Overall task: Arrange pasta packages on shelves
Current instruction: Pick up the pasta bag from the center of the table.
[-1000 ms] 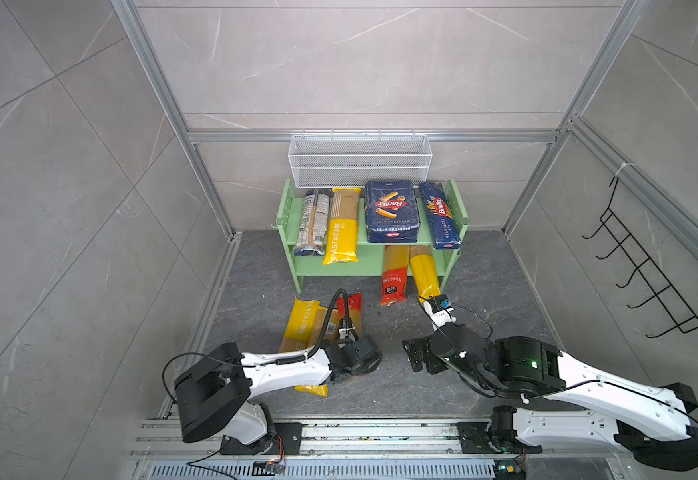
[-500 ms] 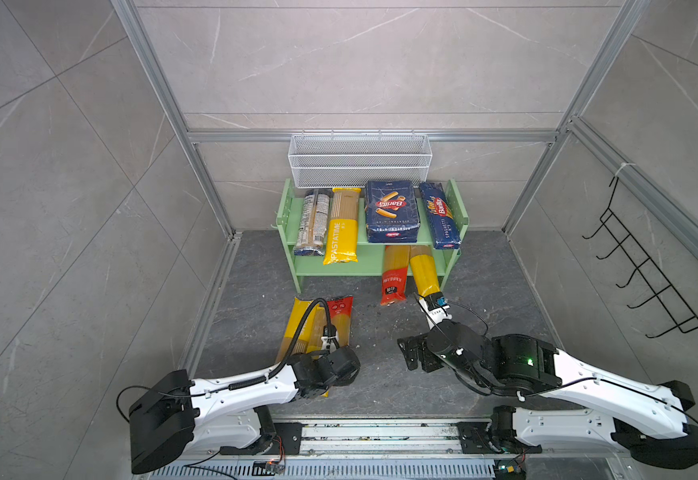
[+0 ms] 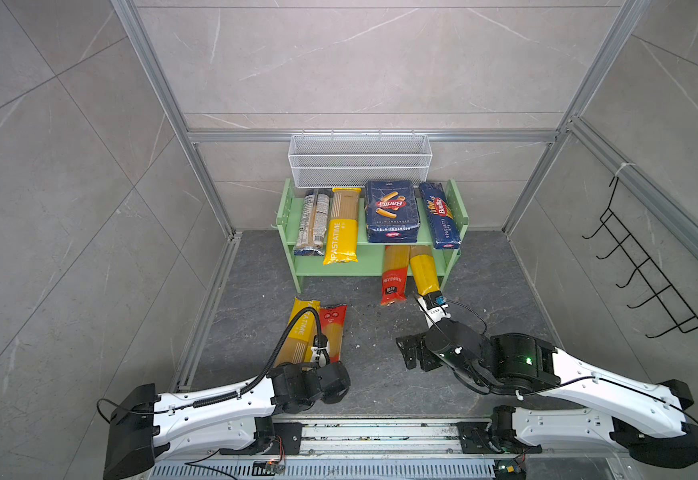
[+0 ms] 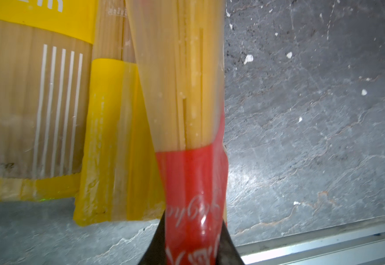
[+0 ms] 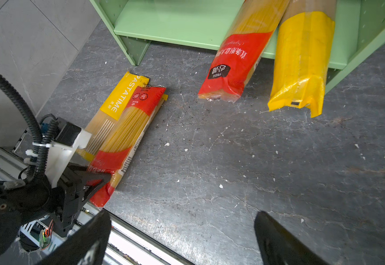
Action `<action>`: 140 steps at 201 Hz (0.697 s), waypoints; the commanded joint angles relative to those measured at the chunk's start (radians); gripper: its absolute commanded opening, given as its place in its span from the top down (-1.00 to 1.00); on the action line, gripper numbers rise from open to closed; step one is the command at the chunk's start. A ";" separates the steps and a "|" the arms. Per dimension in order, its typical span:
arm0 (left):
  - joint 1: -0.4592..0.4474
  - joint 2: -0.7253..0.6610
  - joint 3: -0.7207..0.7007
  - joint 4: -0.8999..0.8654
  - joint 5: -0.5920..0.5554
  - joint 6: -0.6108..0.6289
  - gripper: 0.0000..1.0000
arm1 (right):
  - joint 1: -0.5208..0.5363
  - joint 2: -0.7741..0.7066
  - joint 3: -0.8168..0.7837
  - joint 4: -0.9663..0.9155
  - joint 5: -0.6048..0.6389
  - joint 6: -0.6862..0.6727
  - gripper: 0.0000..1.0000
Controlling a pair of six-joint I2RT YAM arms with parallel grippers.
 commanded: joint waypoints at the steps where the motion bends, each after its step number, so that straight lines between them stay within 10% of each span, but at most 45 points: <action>1: -0.045 -0.027 0.102 -0.023 -0.175 -0.043 1.00 | -0.003 0.002 0.016 0.020 -0.003 -0.012 -0.99; 140: 0.002 0.044 0.300 -0.031 -0.297 0.145 1.00 | -0.004 -0.050 0.009 0.004 0.007 -0.018 -0.99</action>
